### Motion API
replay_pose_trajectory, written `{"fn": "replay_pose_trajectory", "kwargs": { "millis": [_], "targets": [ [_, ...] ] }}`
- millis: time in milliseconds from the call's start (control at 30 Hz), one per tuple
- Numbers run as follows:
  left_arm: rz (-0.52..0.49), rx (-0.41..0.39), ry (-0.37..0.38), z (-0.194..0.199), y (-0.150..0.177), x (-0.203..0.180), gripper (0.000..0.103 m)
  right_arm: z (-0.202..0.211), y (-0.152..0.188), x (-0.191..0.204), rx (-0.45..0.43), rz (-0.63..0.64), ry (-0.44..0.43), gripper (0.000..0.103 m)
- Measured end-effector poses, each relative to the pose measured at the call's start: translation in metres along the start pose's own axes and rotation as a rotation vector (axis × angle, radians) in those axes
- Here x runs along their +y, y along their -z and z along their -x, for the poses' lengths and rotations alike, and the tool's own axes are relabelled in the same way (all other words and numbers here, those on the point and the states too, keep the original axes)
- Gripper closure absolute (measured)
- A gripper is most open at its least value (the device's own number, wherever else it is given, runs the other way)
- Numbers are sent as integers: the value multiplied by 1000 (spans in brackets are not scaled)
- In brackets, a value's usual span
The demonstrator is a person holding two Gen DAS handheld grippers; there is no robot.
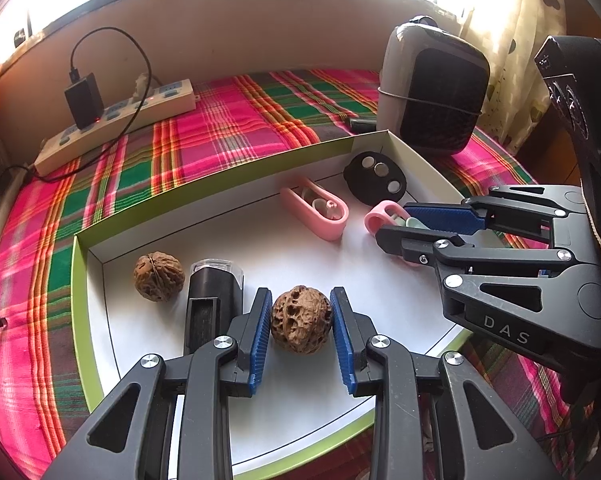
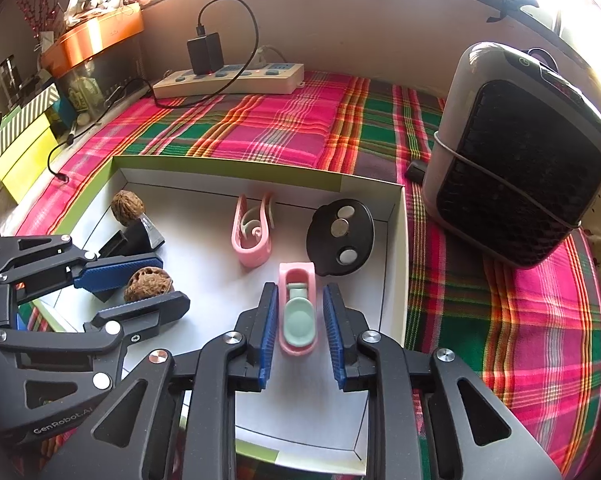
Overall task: Organize objects
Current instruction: 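Open the left tool to drop the walnut while the right tool releases the pink holder, then move the left tool to the white round cup while the right tool approaches the green spool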
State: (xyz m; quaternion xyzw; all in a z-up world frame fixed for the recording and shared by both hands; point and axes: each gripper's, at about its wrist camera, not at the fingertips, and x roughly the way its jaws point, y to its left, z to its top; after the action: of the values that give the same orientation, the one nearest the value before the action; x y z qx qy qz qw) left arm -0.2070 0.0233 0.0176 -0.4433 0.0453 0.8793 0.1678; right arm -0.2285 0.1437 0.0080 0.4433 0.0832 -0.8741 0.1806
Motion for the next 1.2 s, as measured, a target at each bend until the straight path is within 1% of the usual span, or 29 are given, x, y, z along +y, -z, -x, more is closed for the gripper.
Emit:
{"fn": "replay_pose_trajectory", "kwargs": {
  "millis": [100, 233, 367, 500, 700, 900, 1033, 1200],
  "targets": [
    [2, 1, 2, 0, 0, 0, 74, 1, 1, 1, -3, 0, 0, 78],
    [4, -4, 4, 3, 2, 0, 71, 3, 1, 2, -7, -3, 2, 73],
    [13, -19, -2, 12, 5, -1, 70, 8, 3, 2, -16, -13, 5, 72],
    [18, -39, 1, 22, 8, -3, 70, 15, 6, 3, -28, -25, 5, 65],
    [15, -67, -19, 40, 14, -7, 70, 30, 12, 6, -54, -40, 5, 65],
    [37, -94, -17, 57, 25, -7, 70, 48, 23, 7, -82, -60, 12, 64],
    [61, -114, -23, 71, 36, -4, 70, 60, 34, 9, -95, -80, 5, 64],
    [116, -131, -30, 84, 51, 4, 70, 74, 51, 16, -113, -101, -14, 64]
  ]
}}
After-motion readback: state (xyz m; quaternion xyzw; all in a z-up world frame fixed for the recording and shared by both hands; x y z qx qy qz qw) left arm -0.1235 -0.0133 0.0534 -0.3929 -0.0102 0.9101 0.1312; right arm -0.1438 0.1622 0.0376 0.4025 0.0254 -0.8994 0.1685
